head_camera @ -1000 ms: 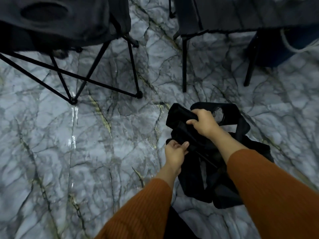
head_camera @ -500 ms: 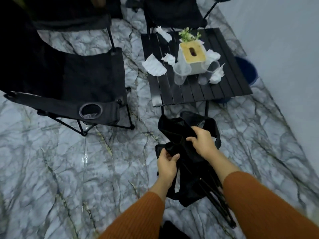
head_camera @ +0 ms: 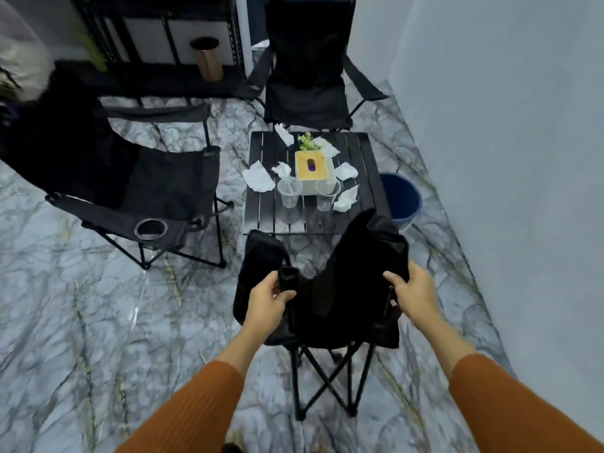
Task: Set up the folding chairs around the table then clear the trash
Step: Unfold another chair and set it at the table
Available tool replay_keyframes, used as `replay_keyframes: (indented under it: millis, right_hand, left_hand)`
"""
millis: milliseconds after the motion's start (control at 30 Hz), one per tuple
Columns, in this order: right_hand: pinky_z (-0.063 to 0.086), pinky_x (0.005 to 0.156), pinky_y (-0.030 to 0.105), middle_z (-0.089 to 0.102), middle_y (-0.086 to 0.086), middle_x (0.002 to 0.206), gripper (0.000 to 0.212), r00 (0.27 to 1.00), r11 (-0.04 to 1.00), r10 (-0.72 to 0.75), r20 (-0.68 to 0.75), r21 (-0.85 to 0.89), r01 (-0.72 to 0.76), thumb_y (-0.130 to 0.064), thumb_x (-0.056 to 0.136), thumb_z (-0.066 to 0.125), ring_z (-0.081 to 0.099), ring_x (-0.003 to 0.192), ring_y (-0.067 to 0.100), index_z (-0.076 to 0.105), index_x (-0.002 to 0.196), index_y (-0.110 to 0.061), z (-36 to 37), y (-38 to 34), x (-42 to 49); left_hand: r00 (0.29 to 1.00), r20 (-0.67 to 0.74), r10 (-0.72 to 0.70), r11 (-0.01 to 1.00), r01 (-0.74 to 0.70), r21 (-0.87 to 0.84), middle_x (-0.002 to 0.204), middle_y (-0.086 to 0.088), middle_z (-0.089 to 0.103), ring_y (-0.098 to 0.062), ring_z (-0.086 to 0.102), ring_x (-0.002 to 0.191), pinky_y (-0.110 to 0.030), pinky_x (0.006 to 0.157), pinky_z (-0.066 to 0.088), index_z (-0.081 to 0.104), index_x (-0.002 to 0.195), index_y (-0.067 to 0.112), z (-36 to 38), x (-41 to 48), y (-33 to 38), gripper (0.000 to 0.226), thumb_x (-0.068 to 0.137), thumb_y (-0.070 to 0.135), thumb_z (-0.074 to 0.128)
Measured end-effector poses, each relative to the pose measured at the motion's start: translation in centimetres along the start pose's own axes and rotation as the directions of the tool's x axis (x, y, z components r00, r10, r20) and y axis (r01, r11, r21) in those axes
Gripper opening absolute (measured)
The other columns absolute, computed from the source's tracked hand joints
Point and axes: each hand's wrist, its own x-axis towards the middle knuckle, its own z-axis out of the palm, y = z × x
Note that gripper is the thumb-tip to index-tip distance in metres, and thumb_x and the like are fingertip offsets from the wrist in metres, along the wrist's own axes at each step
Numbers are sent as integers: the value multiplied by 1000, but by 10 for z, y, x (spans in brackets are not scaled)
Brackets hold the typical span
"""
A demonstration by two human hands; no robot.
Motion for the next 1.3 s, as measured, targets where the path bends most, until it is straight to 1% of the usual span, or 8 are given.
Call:
replay_keyframes:
  millis: [167,367,533,600,733,833,1067,1300]
  right_hand:
    - [48,81,37,69,19,112,33,988,996,39,-147,79,-27,-7,86,69,65,103,34,61,117,1,-93,17,-13]
    - [47,88,38,64,10,108,36,996,981,87,-35,174,-80,-1,84,69,61,99,23,58,117,4,-132,46,-50]
    - [47,66,33,68,9,79,14,979,992,112,170,34,-120,3,78,73,63,72,15,66,87,-5,-119,68,-83]
    - [44,60,23,66,1,74,22,971,996,85,222,-7,-85,6,78,72,60,70,8,63,82,-14,-108,77,-101]
    - [46,59,14,66,7,80,27,975,996,90,204,-45,-83,15,79,66,62,76,20,66,86,-11,-97,98,-121]
    - [45,56,4,67,8,87,35,985,991,93,148,-111,-77,20,80,59,61,78,16,70,95,-10,-99,103,-123]
    - [49,58,36,74,19,83,37,1000,949,-12,1,-316,12,18,77,56,64,69,30,73,103,-2,-103,111,-121]
    - [46,58,38,68,28,75,20,999,924,47,16,-381,-38,17,79,54,61,65,36,68,90,9,-89,140,-120]
  left_hand:
    - [989,-111,96,983,-77,165,93,2,71,-10,68,90,-22,78,53,63,100,17,-69,-36,34,29,83,-5,67]
    - [988,-65,140,944,-113,311,88,8,73,-1,69,88,-11,75,51,60,88,29,-96,-78,23,31,81,2,73]
    - [992,-128,5,950,35,310,86,-7,70,-21,68,87,-38,82,56,60,89,9,-76,-106,-20,23,78,-7,72]
    - [996,-78,-37,922,64,383,85,-5,71,-19,68,84,-43,82,56,60,84,12,-72,-126,-38,23,78,-8,72]
    - [999,-35,-30,900,42,433,81,8,69,-2,67,77,-19,74,55,59,79,31,-75,-156,-46,44,80,-12,67]
    - [997,-64,40,870,-3,492,85,18,66,-6,64,80,-13,73,47,65,90,28,-86,-162,-38,37,81,-7,68]
    - [973,-19,232,684,-149,714,98,-6,77,-24,73,87,-28,78,56,76,102,9,-97,-162,-32,26,85,-6,64]
    - [987,-44,152,512,-40,858,99,-6,75,-28,69,84,-34,67,53,72,107,14,-101,-156,-44,36,84,-9,56]
